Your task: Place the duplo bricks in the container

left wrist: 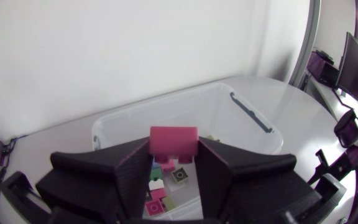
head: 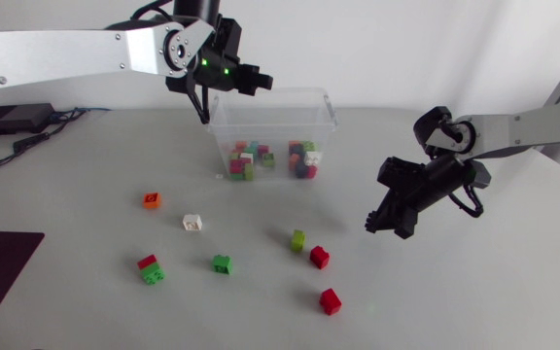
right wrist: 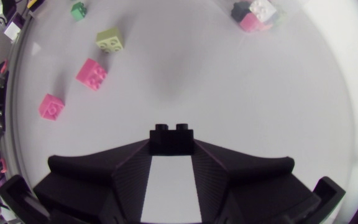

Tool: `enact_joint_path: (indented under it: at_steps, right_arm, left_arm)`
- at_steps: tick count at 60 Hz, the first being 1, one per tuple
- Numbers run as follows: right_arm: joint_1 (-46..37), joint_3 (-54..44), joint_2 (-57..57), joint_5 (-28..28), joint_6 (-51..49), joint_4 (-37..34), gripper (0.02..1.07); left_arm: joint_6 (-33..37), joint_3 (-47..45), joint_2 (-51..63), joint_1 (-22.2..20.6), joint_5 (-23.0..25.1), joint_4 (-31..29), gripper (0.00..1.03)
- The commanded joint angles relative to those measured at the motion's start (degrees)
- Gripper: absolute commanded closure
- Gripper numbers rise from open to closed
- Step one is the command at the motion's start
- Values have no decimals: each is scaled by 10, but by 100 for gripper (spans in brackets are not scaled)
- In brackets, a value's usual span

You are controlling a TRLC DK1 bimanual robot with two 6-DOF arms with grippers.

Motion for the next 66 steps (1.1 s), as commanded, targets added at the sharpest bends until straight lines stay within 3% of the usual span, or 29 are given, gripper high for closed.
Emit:
enact_joint_path:
  at_steps: [1, 7, 13, 14, 23, 37, 44, 50, 66]
  right_arm:
    - [7, -22, -21, -1, 2, -8, 75]
    - [9, -24, -36, -4, 3, -16, 75]
    - [10, -22, -61, -13, 3, -37, 75]
    - [10, -21, -66, -16, 3, -42, 75]
    - [17, 7, -114, -36, 5, -95, 75]
    - [38, 94, -157, -55, 90, -110, 75]
    - [59, 151, -150, -59, 144, -101, 75]
    - [75, 188, -131, -59, 188, -81, 75]
    - [105, 255, -94, -59, 266, -34, 75]
  left_arm:
    - [-12, 23, 20, 5, 2, -2, 60]
    - [-10, 31, 32, 9, 2, 4, 47]
    - [-9, 32, 35, 15, 0, 17, 40]
    - [-8, 32, 36, 17, 0, 19, 31]
    - [-6, 17, 23, 27, 0, 25, 8]
    - [31, -84, -94, 38, -1, 6, 7]
    - [95, -151, -146, 51, -1, -67, 7]
    - [129, -214, -178, 62, -1, -91, 7]
    - [261, -373, -236, 78, 23, -92, 7]
